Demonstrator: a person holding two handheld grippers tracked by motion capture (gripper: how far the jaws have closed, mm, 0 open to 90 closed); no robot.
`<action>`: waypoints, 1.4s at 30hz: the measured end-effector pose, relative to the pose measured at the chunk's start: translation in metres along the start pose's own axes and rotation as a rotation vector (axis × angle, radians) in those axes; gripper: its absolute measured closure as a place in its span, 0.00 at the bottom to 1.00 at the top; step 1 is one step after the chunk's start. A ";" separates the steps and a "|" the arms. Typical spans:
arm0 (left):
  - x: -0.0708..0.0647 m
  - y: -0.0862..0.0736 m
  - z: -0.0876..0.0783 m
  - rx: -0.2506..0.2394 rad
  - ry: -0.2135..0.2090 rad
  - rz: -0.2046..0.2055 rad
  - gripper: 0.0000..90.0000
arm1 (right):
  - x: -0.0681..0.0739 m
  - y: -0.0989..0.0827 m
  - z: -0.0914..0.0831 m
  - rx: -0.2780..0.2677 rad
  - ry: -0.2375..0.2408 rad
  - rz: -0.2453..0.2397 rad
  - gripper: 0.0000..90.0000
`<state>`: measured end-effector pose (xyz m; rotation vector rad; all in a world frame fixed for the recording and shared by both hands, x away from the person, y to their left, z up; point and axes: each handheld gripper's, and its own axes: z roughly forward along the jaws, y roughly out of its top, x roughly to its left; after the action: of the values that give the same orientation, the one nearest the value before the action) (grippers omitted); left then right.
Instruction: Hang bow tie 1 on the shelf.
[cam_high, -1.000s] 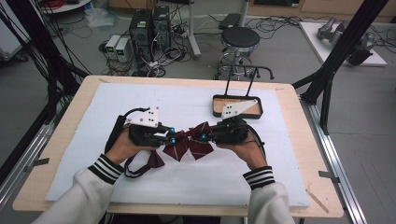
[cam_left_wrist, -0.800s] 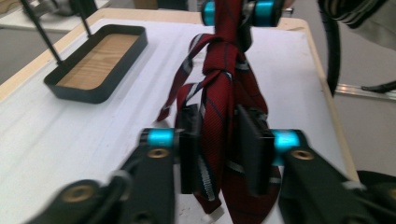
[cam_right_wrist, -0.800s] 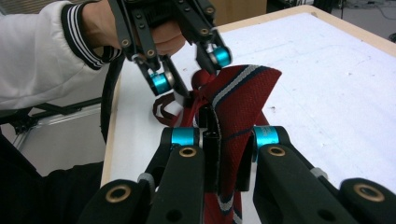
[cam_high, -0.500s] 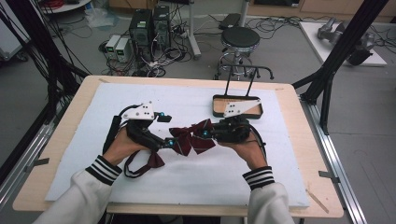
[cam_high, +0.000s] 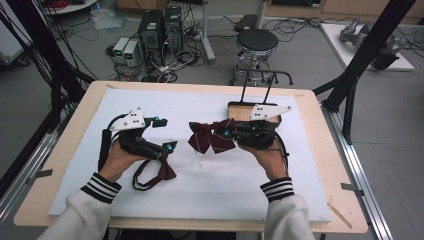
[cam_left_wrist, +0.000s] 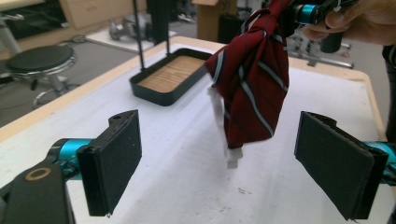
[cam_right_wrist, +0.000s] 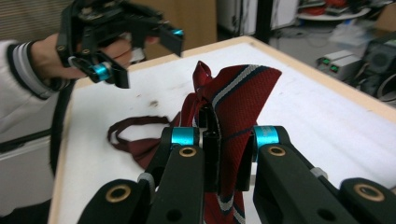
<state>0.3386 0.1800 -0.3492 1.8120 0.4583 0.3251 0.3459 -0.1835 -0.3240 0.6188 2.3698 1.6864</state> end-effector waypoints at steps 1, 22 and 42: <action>0.001 -0.003 -0.004 -0.008 0.014 -0.006 0.17 | -0.001 0.000 -0.001 -0.006 -0.009 -0.005 0.96; 0.016 -0.066 -0.063 -0.063 0.196 -0.083 0.17 | -0.008 0.003 -0.012 -0.196 -0.298 0.012 0.96; 0.016 -0.084 -0.077 -0.112 0.237 -0.081 0.17 | -0.013 0.006 -0.012 -0.310 -0.536 0.031 0.96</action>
<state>0.3067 0.2738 -0.4079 1.6484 0.6641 0.5023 0.3549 -0.1973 -0.3153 0.9116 1.7015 1.5986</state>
